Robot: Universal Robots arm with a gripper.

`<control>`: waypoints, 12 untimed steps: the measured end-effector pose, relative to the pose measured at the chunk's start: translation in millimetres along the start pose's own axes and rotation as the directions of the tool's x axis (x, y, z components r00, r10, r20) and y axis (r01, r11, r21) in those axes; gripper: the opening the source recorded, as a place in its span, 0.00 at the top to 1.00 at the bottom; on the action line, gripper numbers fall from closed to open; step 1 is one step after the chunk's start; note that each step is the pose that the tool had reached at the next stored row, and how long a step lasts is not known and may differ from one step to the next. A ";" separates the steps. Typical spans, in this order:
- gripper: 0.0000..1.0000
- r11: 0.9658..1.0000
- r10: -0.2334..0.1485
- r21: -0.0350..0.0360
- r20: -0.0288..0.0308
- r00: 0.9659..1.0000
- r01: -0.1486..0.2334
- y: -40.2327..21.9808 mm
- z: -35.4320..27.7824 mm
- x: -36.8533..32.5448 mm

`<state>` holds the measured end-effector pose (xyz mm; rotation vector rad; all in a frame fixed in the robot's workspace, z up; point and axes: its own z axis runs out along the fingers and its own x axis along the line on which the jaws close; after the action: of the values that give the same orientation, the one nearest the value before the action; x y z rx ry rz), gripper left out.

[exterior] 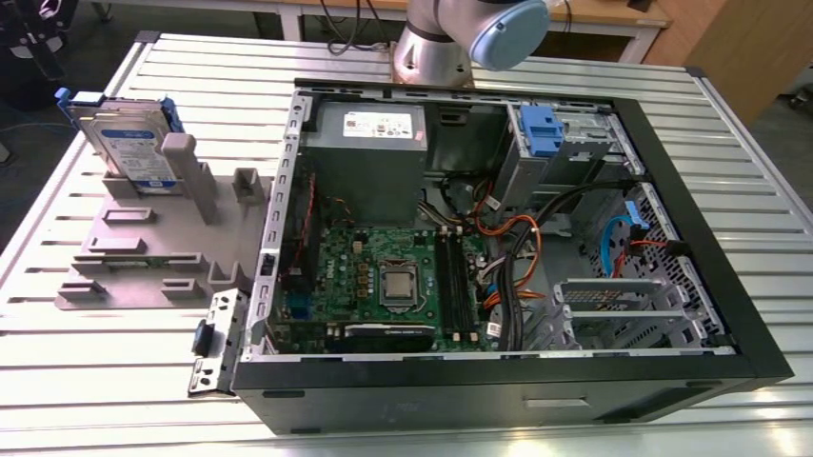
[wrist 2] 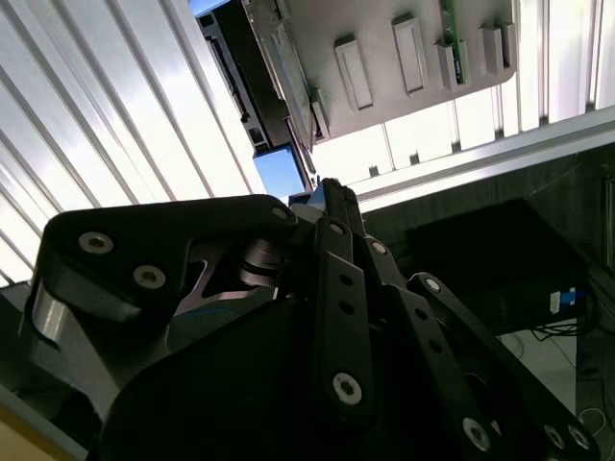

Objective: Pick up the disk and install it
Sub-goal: 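Pick up the disk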

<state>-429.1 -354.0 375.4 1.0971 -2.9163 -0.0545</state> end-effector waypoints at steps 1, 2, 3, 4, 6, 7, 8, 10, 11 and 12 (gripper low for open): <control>0.89 1.000 -0.001 0.000 0.000 1.000 0.001 0.0 0.0 0.0; 0.89 1.000 -0.003 0.000 0.000 1.000 0.003 0.0 0.0 0.0; 0.89 1.000 -0.006 0.000 0.000 1.000 0.006 0.0 0.0 0.0; 0.89 1.000 -0.009 0.000 0.000 1.000 0.009 0.0 0.0 0.0; 0.89 1.000 -0.019 0.000 -0.001 1.000 0.019 0.0 0.0 0.0; 0.89 1.000 -0.026 0.000 -0.001 1.000 0.026 0.0 0.0 0.0; 0.89 0.999 -0.034 0.000 -0.001 0.999 0.034 0.0 0.0 0.0; 0.89 0.999 -0.053 0.001 -0.002 0.999 0.053 0.0 0.0 0.0; 0.89 0.998 -0.065 0.001 -0.003 0.998 0.065 0.0 0.0 0.0; 0.89 0.997 -0.078 0.001 -0.003 0.997 0.078 0.0 0.0 0.0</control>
<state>-429.0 -354.0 375.4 1.2094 -2.8702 -0.0529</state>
